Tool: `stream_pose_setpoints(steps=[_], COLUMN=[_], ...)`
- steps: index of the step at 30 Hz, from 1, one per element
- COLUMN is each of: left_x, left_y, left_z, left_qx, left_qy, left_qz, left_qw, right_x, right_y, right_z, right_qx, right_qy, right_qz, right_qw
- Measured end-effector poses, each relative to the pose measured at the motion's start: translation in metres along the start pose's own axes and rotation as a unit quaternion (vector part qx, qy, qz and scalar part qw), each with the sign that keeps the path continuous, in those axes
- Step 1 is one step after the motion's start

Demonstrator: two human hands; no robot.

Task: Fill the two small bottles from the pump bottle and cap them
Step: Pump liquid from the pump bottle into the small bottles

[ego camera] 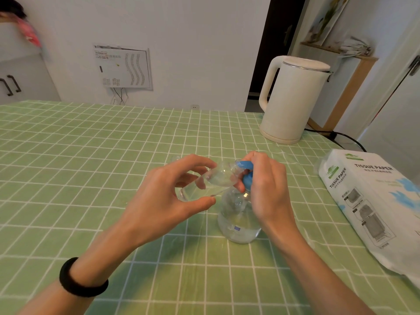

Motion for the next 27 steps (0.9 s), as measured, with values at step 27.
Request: stream_pose_setpoints(steps=[27], left_x=[0.0017], left_y=[0.0007], left_z=[-0.0024], left_qx=[0.012], left_qy=[-0.002], left_qz=[0.007], left_qw=[1.000], right_x=[0.0005], right_y=[0.0014], right_z=[0.0060], right_qx=[0.012], right_qy=[0.010], right_qz=[-0.007], right_qw=[1.000])
Point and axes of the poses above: each hand's wrist, its own x-axis away from the middle knuckle, its own y-axis out of the palm, z = x × y, the point moved 5 cm from there along -x, towards the middle knuckle, and after that the axes turned 14 degrees about y, right-handed, at the moved point
